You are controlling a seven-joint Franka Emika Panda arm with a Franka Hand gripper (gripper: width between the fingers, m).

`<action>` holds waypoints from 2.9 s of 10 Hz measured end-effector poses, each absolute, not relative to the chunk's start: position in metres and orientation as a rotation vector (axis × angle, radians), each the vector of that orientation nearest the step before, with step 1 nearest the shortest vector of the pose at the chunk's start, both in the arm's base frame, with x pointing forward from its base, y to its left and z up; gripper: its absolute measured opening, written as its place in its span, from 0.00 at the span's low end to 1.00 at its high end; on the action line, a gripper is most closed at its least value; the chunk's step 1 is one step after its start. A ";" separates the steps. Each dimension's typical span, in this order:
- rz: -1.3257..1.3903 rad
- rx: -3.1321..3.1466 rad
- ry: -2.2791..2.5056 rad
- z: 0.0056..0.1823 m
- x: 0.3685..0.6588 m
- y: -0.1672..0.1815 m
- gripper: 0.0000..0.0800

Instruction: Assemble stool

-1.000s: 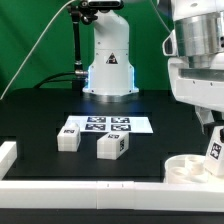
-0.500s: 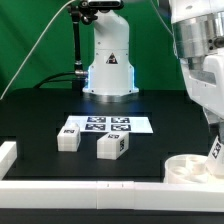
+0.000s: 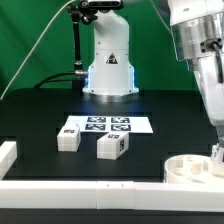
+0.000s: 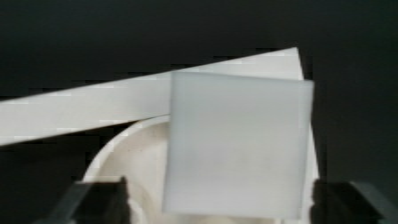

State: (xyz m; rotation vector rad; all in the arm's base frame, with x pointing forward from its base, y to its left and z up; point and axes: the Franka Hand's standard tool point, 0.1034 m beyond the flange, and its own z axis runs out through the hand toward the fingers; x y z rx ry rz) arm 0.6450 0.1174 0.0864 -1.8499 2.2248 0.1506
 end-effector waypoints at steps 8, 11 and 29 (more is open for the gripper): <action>0.100 -2.462 1.515 0.099 0.646 0.124 0.81; 0.033 -2.689 1.109 0.101 0.647 0.126 0.81; -0.129 -2.810 -1.303 0.084 0.646 0.126 0.81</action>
Offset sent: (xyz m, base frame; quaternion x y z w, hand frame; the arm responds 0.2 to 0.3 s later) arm 0.0000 0.0000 0.0000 0.0000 0.0000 -0.1938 0.9810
